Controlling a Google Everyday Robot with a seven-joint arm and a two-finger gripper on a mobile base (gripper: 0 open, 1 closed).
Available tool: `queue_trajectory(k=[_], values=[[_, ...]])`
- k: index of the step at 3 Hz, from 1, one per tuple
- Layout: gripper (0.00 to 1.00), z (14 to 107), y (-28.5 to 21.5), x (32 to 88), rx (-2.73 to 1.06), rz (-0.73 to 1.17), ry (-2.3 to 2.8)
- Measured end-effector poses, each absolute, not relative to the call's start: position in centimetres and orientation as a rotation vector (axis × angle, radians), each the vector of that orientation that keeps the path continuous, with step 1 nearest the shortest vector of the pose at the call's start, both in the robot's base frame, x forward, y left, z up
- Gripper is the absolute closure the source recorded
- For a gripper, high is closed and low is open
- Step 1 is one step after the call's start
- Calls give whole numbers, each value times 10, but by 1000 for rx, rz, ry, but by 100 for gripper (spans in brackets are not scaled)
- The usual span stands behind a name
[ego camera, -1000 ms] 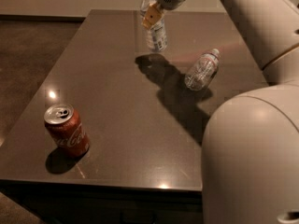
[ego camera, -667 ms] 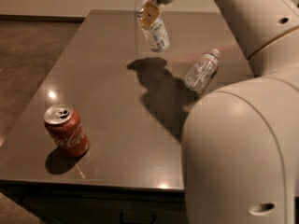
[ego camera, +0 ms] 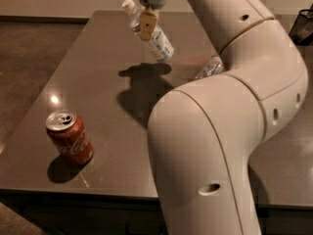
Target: Knock blue plastic bottle over
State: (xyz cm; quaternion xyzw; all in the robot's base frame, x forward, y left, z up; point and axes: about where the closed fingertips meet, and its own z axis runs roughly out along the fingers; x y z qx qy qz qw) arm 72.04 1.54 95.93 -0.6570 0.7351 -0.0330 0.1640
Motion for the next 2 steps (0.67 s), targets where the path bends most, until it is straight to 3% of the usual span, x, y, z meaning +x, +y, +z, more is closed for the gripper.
queue_trajectory(k=[2], values=[[100, 940, 24, 724, -2037, -158, 2044]])
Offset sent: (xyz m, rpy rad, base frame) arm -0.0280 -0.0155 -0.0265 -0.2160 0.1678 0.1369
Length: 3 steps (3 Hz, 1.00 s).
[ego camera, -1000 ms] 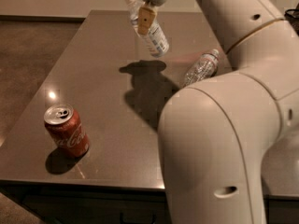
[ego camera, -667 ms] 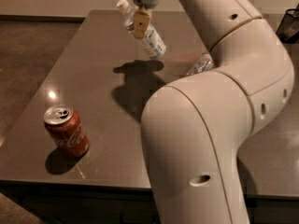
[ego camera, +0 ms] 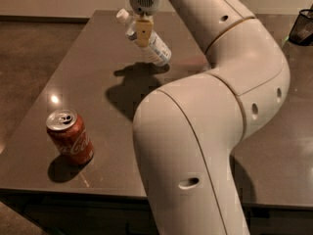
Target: Knock blue plastic bottle over
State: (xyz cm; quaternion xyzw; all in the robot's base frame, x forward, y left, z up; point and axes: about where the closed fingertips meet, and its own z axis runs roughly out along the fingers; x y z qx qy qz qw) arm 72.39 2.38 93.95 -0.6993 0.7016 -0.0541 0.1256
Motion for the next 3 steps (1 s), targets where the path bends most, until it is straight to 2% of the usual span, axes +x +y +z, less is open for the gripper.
queue_trajectory(k=[3], values=[[30, 926, 4, 702, -2235, -252, 2005]])
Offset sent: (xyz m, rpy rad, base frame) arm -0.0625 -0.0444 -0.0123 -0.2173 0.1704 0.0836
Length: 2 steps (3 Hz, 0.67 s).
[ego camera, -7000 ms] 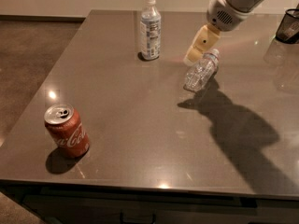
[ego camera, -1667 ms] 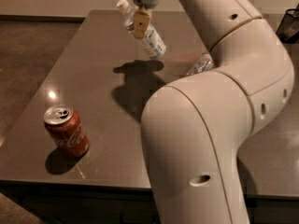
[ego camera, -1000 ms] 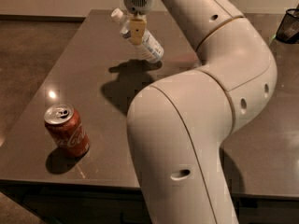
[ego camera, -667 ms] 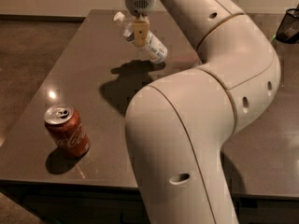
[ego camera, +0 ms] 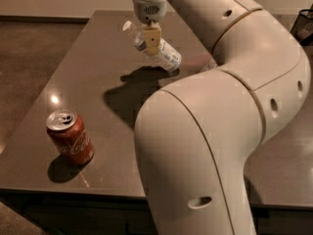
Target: Knock blue plastic bottle over
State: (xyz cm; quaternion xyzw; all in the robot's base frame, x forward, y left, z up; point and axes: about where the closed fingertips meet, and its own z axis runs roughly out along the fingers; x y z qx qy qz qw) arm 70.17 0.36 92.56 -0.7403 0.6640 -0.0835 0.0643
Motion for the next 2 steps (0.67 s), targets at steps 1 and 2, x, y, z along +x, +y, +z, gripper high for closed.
queue_trajectory(k=[1, 2], values=[[6, 917, -1, 692, -2294, -254, 1992], [0, 898, -1, 682, -2340, -235, 1961]])
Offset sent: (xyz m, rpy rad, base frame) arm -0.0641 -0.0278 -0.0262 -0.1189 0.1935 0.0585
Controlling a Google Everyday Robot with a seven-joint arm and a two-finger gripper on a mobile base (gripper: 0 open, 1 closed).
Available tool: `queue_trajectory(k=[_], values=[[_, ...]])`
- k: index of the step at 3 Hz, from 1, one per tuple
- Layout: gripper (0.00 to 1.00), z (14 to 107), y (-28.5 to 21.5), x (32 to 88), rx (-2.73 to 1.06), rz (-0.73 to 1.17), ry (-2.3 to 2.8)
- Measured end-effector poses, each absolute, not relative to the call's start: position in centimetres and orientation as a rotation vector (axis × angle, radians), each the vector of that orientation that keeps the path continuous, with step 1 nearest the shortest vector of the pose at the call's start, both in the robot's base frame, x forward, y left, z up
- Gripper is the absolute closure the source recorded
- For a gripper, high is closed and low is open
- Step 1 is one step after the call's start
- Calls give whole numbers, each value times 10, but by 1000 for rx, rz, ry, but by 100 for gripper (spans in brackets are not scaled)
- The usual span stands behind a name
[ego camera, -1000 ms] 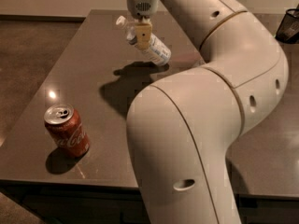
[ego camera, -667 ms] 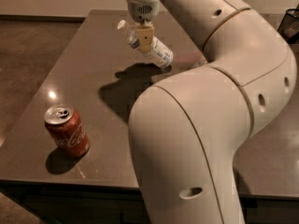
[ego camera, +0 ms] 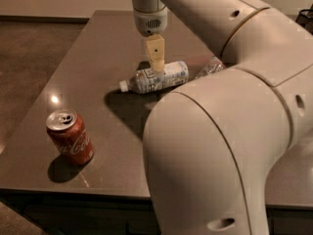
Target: Knock blue plastic bottle over
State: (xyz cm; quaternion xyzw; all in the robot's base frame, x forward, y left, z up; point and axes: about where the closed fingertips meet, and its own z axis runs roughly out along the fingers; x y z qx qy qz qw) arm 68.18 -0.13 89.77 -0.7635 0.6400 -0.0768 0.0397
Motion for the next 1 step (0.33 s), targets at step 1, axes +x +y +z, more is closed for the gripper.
queue_trajectory(k=[1], values=[[0, 897, 1, 686, -2330, -241, 1951]])
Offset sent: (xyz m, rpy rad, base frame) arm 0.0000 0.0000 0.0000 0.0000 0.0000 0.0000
